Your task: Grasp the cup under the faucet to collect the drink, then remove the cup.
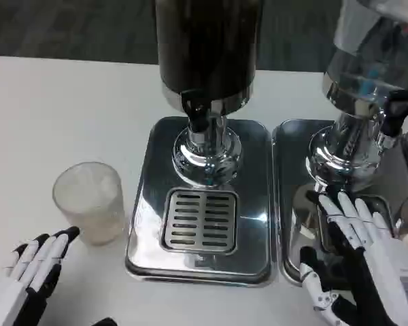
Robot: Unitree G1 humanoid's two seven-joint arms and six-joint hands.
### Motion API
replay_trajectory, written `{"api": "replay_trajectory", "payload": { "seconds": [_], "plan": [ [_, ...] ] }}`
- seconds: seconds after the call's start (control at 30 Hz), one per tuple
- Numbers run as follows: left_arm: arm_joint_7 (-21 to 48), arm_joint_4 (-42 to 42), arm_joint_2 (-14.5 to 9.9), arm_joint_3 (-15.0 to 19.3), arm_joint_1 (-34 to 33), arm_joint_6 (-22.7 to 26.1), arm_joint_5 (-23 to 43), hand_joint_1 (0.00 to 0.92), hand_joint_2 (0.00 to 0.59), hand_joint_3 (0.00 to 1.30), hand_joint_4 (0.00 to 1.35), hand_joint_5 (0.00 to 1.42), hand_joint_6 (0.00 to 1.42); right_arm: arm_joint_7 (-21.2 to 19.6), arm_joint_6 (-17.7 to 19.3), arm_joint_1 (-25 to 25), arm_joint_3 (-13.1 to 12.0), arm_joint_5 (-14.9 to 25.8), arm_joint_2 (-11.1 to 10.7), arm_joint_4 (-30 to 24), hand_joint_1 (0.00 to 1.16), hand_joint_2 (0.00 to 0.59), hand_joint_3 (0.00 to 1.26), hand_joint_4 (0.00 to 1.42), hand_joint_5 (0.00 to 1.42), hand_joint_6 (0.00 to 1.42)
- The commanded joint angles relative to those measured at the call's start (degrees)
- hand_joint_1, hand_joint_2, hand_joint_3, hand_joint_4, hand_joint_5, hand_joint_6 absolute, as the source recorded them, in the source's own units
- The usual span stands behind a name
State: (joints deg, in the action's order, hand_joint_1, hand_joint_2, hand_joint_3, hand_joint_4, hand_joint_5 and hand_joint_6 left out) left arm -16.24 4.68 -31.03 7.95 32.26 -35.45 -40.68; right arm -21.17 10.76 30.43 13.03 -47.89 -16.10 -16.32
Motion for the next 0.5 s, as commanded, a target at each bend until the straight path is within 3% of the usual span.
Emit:
{"api": "replay_trajectory", "payload": {
  "seconds": [0.03,0.5],
  "plan": [
    [-0.9,0.1,-0.3,-0.2,0.0,0.3,0.6,0.0,0.079,0.0,0.0,0.0,0.0,-0.7,1.0,0.1,-0.8,1.0,0.0,0.1,0.29,0.504,0.12,0.04,0.0,0.01],
    [-0.8,-0.2,0.1,-0.3,0.4,0.3,1.1,0.0,0.076,0.0,0.0,0.0,0.0,-0.4,1.2,0.4,-1.0,1.4,0.0,0.0,0.28,0.495,0.12,0.05,0.0,0.02]
  ]
}}
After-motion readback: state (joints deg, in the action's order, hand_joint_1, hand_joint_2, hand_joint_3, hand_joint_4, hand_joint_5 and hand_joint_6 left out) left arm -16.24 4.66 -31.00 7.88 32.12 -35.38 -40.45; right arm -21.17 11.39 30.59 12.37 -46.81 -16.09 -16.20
